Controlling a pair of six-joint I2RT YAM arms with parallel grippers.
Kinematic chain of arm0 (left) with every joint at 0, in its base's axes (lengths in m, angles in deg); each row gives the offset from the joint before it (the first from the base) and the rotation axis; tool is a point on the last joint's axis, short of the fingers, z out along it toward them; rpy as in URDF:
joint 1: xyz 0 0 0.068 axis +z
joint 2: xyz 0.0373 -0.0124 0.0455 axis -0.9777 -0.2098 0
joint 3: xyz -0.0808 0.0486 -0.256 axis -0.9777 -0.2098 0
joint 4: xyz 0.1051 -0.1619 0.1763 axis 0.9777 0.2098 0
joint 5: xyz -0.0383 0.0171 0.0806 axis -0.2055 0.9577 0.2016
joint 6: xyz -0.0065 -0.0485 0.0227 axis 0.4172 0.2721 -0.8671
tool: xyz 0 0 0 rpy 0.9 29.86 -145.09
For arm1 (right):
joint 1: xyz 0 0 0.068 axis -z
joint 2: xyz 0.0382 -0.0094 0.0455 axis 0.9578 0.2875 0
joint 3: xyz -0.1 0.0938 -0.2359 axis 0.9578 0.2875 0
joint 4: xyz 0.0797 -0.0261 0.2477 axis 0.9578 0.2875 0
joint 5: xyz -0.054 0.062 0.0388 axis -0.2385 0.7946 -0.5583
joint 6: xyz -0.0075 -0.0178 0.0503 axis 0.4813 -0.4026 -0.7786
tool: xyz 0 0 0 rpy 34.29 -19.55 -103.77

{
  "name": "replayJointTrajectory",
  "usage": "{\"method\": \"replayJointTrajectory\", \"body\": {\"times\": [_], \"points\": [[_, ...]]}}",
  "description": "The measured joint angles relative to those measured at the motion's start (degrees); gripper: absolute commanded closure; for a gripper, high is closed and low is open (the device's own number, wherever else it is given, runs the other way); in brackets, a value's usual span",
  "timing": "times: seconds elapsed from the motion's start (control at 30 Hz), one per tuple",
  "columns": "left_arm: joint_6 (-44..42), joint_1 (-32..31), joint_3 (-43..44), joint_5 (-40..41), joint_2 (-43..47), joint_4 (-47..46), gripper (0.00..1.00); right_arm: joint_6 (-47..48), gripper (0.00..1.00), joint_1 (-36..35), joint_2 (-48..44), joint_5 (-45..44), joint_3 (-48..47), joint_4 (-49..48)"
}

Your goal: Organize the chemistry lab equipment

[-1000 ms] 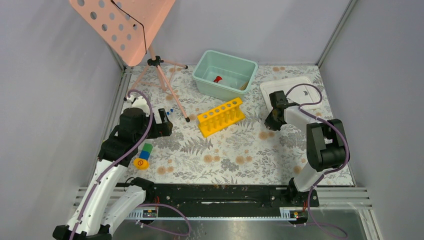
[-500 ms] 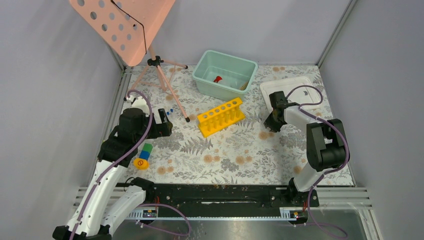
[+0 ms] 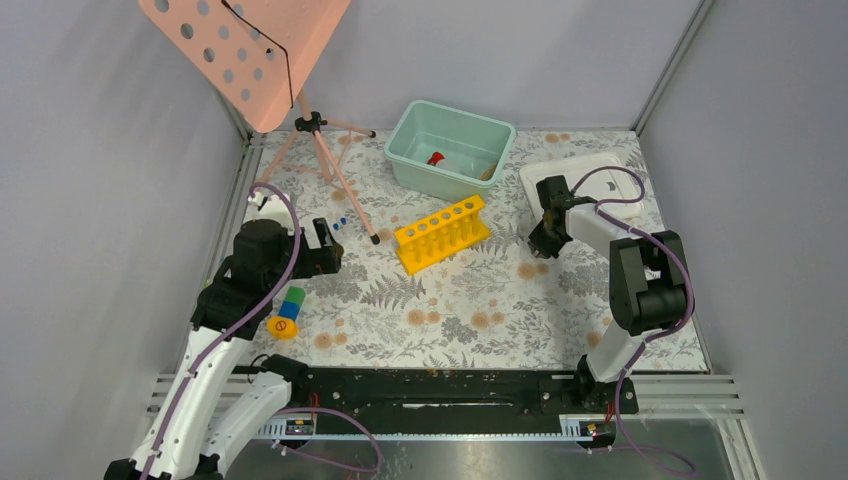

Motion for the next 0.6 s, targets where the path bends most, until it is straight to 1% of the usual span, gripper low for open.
{"method": "replayJointTrajectory", "body": {"times": [0.2,0.43,0.6], "points": [[0.15,-0.26,0.0,0.02,0.02,0.0,0.01,-0.9,0.71,-0.11,-0.02,0.28,0.37,0.37],[0.46,-0.46,0.0,0.02,0.5,-0.02,0.01,-3.04,0.71,-0.61,-0.81,1.84,2.84,0.13],[0.55,-0.94,0.0,0.04,1.07,0.0,0.01,-4.9,0.71,-3.08,-1.97,3.56,4.57,-0.5]]}}
